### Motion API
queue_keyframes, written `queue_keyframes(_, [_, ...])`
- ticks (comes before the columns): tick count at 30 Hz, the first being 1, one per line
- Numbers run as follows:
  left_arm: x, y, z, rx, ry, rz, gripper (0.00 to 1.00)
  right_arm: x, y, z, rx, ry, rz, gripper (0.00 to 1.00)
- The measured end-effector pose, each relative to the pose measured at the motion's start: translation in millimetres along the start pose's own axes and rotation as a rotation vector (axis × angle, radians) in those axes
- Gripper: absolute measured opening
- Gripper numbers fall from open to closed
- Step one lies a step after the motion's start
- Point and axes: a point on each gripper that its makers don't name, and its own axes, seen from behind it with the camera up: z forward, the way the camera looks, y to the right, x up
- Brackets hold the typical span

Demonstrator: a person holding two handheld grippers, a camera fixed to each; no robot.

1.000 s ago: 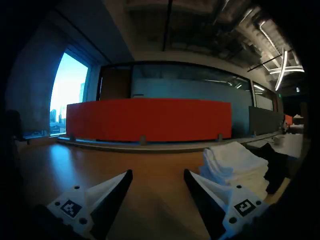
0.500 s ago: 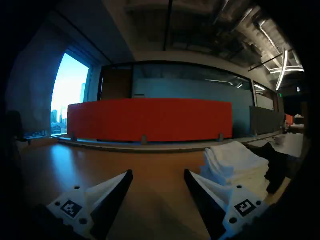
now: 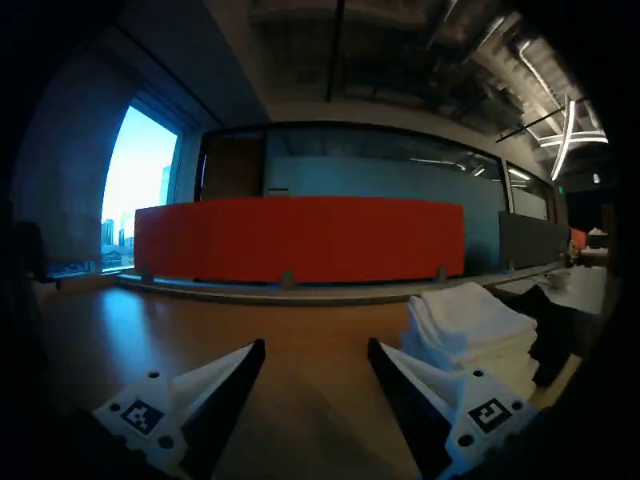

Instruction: Fold towel

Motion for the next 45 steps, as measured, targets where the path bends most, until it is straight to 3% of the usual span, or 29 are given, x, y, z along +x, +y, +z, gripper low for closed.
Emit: queue_keyframes(45, [6.7, -2.0, -1.5, -0.001, -0.003, -0.002, 0.93, 0.9, 0.1, -0.5, 0.0, 0.0, 0.0, 0.99])
